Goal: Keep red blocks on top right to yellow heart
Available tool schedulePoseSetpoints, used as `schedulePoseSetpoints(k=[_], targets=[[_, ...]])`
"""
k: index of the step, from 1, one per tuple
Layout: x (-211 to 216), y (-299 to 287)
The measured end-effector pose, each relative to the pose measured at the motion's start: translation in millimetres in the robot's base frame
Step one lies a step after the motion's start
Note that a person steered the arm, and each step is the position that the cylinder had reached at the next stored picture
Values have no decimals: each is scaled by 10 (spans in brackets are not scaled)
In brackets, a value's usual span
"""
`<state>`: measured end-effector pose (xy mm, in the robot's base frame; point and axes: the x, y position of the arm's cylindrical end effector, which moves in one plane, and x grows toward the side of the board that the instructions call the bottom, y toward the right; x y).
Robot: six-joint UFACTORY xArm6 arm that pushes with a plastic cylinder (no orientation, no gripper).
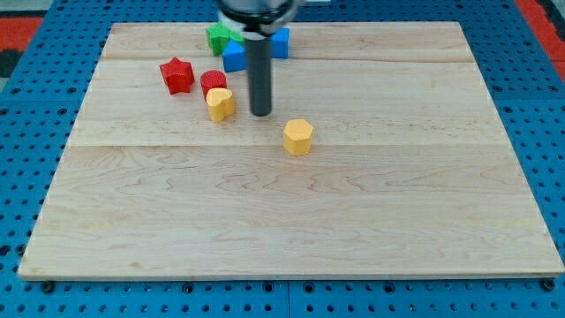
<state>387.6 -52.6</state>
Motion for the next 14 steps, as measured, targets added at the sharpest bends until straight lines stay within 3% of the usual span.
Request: schedulePoseSetpoints(k=[2, 3, 4, 5, 7, 8, 9, 11, 14], targets=[[394, -934], [241, -1889], [-340, -2121], [-548, -2474], [-845, -2298], [-803, -1700], [-642, -1871], [-618, -1119], [-807, -1319]])
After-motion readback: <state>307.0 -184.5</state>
